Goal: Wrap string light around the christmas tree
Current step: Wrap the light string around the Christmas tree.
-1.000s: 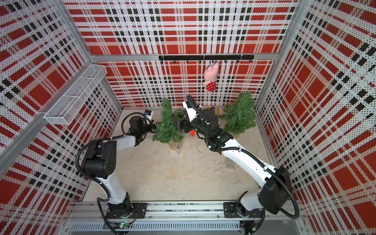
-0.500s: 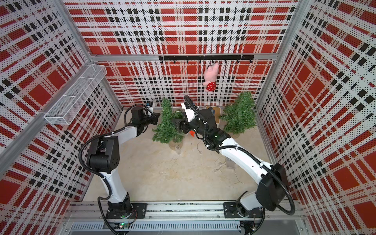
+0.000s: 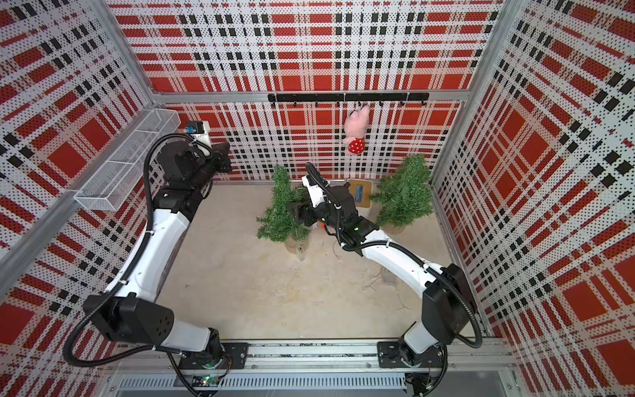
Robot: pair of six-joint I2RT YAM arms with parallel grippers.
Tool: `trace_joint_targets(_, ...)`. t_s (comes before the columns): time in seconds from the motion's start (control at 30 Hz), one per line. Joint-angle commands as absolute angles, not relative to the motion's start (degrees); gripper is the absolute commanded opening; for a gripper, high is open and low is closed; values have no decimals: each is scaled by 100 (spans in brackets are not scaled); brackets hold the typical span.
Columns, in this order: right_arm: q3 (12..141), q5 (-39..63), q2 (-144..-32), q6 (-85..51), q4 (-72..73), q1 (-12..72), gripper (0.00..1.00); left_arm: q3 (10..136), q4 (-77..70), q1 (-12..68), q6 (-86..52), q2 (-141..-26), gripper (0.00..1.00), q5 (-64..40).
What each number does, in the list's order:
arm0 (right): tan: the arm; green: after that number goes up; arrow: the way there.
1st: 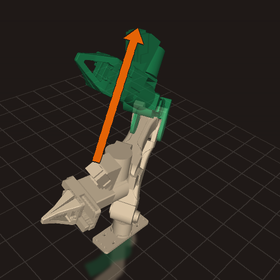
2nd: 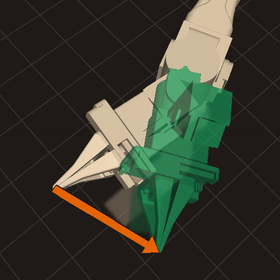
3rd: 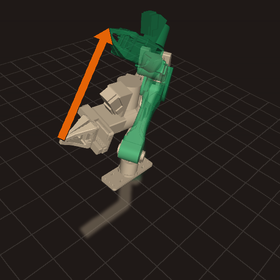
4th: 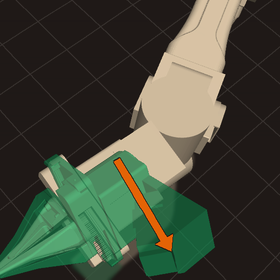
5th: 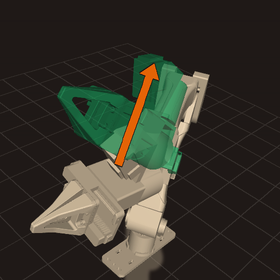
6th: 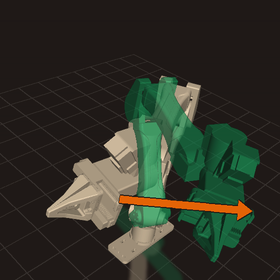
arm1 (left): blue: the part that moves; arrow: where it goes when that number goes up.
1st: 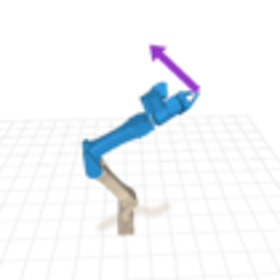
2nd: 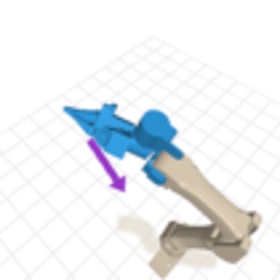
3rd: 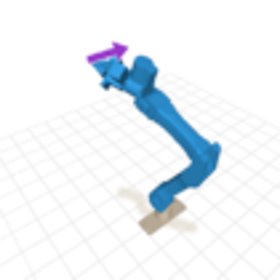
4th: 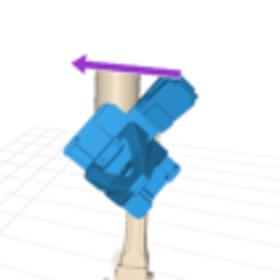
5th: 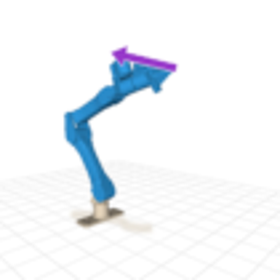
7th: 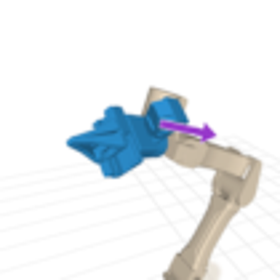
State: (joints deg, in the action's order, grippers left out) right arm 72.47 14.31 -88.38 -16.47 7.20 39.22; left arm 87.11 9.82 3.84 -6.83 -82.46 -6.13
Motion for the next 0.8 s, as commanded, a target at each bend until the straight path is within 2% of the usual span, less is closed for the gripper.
trace_joint_targets(0.0,7202,1414,-8517,-1692,766,3951,80,7815,1188,349,-903,-8268,13,-634)
trace_joint_targets(0.07,7302,1165,-8420,-1784,403,3926,81,7403,962,351,-1066,-8174,22,-715)
trace_joint_targets(0.17,7494,851,-8284,-2128,-278,3719,81,6794,328,364,-1375,-7974,44,-918)
trace_joint_targets(0.23,7584,775,-8211,-2246,-610,3622,80,6522,-50,413,-1570,-7873,52,-1072)
trace_joint_targets(0.43,7778,-476,-8136,-1621,-831,4514,84,6241,-255,626,-1626,-7755,53,-588)
trace_joint_targets(0.47,7817,-689,-8183,-1617,-707,4634,90,6164,-340,613,-1673,-7713,53,-573)
trace_joint_targets(0.57,7997,-986,-8502,-1663,-259,4800,98,5999,-588,589,-1833,-7599,52,-654)
trace_joint_targets(0.77,9233,-2101,-9786,-1569,-221,4948,95,5902,-664,609,-1890,-7507,52,-817)
